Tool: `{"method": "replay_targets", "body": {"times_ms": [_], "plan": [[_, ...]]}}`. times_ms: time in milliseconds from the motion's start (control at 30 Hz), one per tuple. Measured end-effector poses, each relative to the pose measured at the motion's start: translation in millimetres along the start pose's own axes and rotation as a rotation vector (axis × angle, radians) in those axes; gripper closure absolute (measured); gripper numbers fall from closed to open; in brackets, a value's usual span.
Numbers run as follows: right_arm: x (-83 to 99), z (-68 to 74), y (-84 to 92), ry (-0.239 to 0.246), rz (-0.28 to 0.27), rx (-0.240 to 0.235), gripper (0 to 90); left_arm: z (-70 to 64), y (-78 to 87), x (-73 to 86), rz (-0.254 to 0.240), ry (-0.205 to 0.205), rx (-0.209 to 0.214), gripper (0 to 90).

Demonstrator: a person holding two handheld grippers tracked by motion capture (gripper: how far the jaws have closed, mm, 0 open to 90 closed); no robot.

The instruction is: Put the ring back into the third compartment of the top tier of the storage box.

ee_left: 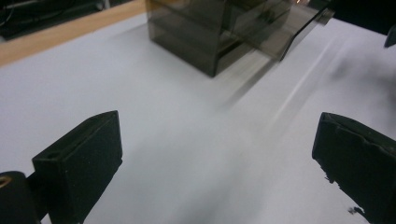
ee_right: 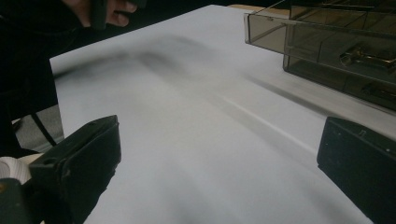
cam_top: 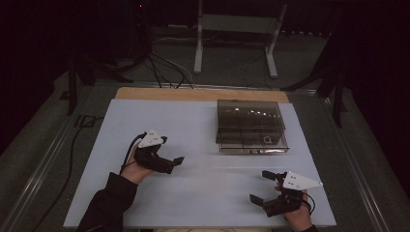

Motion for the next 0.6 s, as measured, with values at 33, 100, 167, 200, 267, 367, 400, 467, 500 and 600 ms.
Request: {"method": "replay_targets", "body": {"times_ms": [33,100,167,200,267,367,400,467,500,600], "plan": [[0.0,0.0,0.0,0.000,0.000,0.000,0.0,1.7,1.6,5.4,0.002,0.012,-0.005,2.9],[0.1,-0.1,-0.2,-0.002,0.001,0.001,0.0,4.0,5.0,13.5,-0.001,0.024,-0.010,2.9],[0.0,0.0,-0.2,-0.003,0.001,0.001,0.0,5.4,8.2,21.1,-0.006,0.037,-0.012,2.8],[0.0,0.0,-0.3,-0.003,0.002,0.001,0.0,5.8,9.9,24.7,-0.007,0.041,-0.013,2.9],[0.1,0.0,-0.6,-0.003,0.003,0.001,0.0,6.1,12.8,30.6,-0.002,0.051,-0.019,2.9],[0.1,0.0,-0.7,-0.002,0.004,0.000,0.0,6.3,18.6,40.8,0.005,0.058,-0.034,2.9],[0.1,0.0,-0.7,-0.003,0.003,0.001,0.0,6.3,19.9,43.1,0.004,0.059,-0.038,2.9],[0.1,0.0,-0.6,-0.003,0.003,0.000,0.0,6.8,22.1,46.9,0.004,0.063,-0.041,2.9],[0.1,0.0,-0.6,-0.003,0.003,0.001,0.0,7.5,25.3,52.4,-0.002,0.071,-0.040,2.9],[0.0,-0.1,-0.8,0.000,0.003,0.001,0.0,8.3,27.9,58.8,-0.006,0.082,-0.042,2.9]]}}
Point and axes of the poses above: each handheld gripper's, and its own axes: y roughly backward along the jaws, x roughly out of its underside, z roughly to its left, the point moved 3 cm from there along -y, roughly forward along the jaws, and after that the axes turned 14 degrees about z, right-handed, at the moved point
